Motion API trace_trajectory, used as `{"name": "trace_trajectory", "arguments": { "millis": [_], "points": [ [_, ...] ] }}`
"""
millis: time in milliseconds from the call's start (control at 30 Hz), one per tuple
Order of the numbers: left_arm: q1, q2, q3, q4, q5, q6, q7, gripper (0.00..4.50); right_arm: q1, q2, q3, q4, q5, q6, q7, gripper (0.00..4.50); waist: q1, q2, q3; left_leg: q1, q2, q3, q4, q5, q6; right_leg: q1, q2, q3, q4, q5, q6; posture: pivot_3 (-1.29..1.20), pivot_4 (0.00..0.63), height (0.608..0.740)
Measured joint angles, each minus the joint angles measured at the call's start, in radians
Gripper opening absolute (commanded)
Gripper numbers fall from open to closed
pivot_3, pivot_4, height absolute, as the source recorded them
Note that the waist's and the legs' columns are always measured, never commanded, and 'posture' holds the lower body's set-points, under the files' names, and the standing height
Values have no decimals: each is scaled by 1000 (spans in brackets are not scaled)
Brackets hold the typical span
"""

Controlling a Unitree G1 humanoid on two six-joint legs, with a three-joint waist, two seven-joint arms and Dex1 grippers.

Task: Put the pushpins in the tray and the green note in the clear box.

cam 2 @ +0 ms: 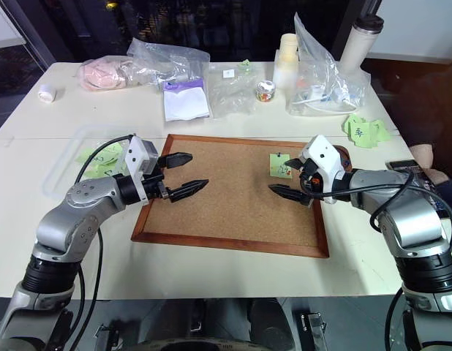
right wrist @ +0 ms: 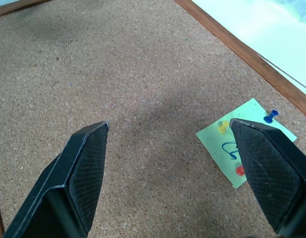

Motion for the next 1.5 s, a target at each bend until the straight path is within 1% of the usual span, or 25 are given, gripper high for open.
{"name": "trace_trajectory", "arguments": {
  "millis": [633,867,1033,1100,1133,1200,1367,1500],
  "points": [
    [0,-11,-28,-3,17,2,-1,4462,6,10,0,-8,2,3,-12,4047,0,0,0,0,0,0,0,0,0,0,0,0,0,0,0,0,150,740],
    [0,-21,-34,-2,49,-24,3,4462,7,10,0,-8,2,3,-13,4047,0,0,0,0,0,0,0,0,0,0,0,0,0,0,0,0,150,740],
    [0,-26,-69,1,74,-44,-3,4462,14,10,0,-12,2,3,-13,4047,0,0,0,0,0,0,0,0,0,0,0,0,0,0,0,0,150,740],
    [0,-29,-70,11,84,-57,-4,3948,15,10,0,-17,2,3,-14,4047,1,0,0,0,0,0,0,0,0,0,0,0,0,0,0,0,150,740],
    [-1,-32,-71,22,90,-66,-3,3593,16,10,0,-19,2,3,-15,4047,0,0,0,0,0,0,0,0,0,0,0,0,0,0,0,0,150,740],
    [-4,-53,-72,43,97,-78,-3,2665,16,12,0,-21,2,3,-19,4047,1,0,0,0,0,0,0,0,0,0,0,0,0,0,0,0,150,740],
    [-23,-90,-111,100,144,-118,7,67,12,25,1,-19,-11,-3,-41,4047,1,0,0,0,-1,0,0,0,0,0,0,0,0,0,0,0,150,740],
    [-40,-126,-154,151,197,-130,32,24,-30,40,4,28,-50,-10,-90,4047,1,0,0,0,-1,0,0,0,0,0,0,0,0,0,0,0,150,740]
  ]
}}
